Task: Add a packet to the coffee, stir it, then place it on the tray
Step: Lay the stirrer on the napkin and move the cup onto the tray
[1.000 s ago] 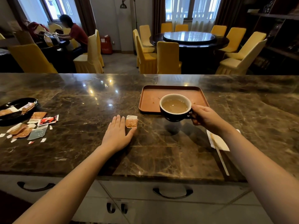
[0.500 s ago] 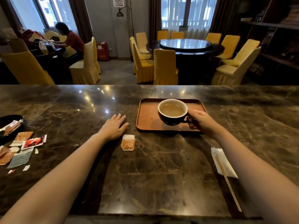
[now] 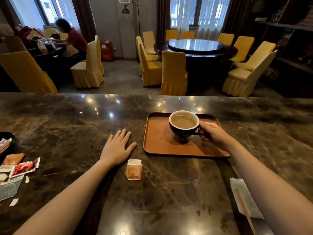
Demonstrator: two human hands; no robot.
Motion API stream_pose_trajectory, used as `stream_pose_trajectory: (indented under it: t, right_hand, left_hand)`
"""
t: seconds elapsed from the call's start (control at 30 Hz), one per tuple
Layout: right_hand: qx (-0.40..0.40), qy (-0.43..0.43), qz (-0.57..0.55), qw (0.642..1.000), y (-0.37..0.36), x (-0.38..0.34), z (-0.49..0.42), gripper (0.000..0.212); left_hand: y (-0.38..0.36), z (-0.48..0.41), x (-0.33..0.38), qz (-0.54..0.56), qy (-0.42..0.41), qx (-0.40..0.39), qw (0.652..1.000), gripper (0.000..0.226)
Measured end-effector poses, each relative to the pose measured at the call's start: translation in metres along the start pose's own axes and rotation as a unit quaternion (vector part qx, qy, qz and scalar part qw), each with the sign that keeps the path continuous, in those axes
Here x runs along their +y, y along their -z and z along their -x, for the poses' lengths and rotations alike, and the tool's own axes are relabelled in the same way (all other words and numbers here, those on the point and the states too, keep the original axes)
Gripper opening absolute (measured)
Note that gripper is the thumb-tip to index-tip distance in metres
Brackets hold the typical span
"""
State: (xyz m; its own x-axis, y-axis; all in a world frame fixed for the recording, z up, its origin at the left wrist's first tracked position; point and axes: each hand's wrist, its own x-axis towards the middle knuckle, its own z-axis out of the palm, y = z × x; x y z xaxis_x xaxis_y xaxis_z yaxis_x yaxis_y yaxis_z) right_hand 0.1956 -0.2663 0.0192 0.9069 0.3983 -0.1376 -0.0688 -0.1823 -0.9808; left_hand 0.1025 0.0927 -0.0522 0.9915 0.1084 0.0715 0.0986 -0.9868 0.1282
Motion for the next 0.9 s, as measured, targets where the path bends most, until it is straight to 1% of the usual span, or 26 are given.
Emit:
stream_pose_trajectory:
  t: [0.07,0.17,0.27,0.37,0.5,0.57,0.77,0.9]
  right_hand:
    - [-0.009,0.0,0.011,1.0,0.002,-0.002,-0.005,0.044]
    - [-0.014,-0.007,0.014,1.0,0.003,-0.004,-0.01,0.055]
    - [-0.023,-0.013,0.017,1.0,0.004,-0.004,-0.013,0.058]
    - [-0.034,-0.034,0.011,0.999,0.006,-0.003,-0.015,0.053]
    - [-0.048,-0.041,0.03,0.998,0.009,0.0,-0.018,0.037]
    - [-0.055,-0.041,0.025,0.997,0.011,0.0,-0.02,0.035]
    - [-0.085,-0.054,0.075,0.992,0.019,0.002,-0.024,0.043]
    - [-0.112,-0.077,0.106,0.985,0.026,0.001,-0.031,0.053]
  left_hand:
    - [0.0,0.002,0.0,0.003,0.001,0.002,1.0,0.076]
    - [0.002,0.004,0.002,0.009,0.002,0.006,1.0,0.074]
    - [0.003,0.005,0.003,0.01,0.004,0.005,1.0,0.074]
    - [0.004,0.006,0.004,0.011,0.006,0.005,1.0,0.074]
    - [0.003,0.007,0.004,0.008,0.006,0.009,1.0,0.076]
    - [0.003,0.006,0.003,0.006,0.007,0.01,1.0,0.076]
    - [0.002,0.006,0.004,0.005,0.008,0.009,1.0,0.076]
    - [0.004,0.006,0.005,0.001,0.011,0.005,1.0,0.078]
